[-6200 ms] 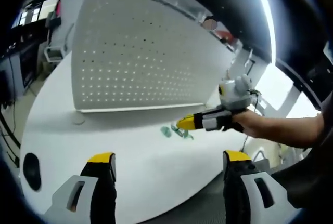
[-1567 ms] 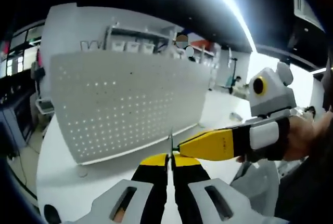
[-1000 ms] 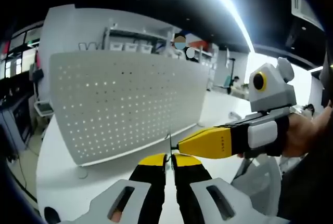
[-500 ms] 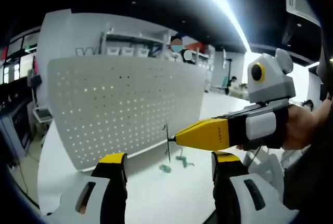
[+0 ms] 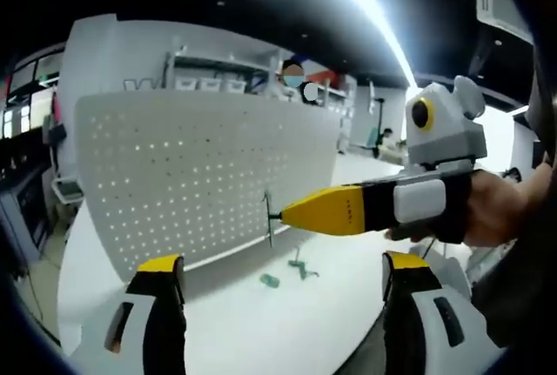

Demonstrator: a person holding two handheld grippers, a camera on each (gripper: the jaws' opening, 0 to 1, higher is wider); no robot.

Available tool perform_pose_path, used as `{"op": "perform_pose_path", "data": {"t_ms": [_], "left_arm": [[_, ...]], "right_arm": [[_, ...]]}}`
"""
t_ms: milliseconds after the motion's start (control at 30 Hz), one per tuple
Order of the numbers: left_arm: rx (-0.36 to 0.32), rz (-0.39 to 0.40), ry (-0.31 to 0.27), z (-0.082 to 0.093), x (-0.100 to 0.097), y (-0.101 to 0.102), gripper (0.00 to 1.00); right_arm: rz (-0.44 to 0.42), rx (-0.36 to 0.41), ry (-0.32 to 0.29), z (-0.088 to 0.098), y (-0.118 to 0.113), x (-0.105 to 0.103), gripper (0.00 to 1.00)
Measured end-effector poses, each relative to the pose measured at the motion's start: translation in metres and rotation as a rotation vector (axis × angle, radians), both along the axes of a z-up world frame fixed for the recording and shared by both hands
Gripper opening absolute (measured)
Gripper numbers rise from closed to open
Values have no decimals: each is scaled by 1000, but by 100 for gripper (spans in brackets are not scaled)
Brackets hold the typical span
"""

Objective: Insert the hook assembly into the mounting plate slot until the hook locks in place.

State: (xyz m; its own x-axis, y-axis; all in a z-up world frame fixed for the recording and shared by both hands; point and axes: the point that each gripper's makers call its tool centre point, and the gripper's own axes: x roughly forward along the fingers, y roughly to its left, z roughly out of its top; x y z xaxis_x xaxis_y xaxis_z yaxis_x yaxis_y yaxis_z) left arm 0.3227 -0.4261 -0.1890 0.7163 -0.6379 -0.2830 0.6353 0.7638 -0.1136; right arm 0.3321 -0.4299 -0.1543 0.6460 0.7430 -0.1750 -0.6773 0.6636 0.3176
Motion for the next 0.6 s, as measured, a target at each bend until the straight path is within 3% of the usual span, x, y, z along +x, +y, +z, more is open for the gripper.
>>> {"op": "perform_pose_path", "data": {"t_ms": [367,600], "left_arm": [[-24,-4,38,-6,-2,0,100],[-31,-6,56,-10,-4,-1,100]], "right_arm": [[-51,-23,-66,9,-5,16,0],[-131,-32,-102,20,-18,45,0]]}}
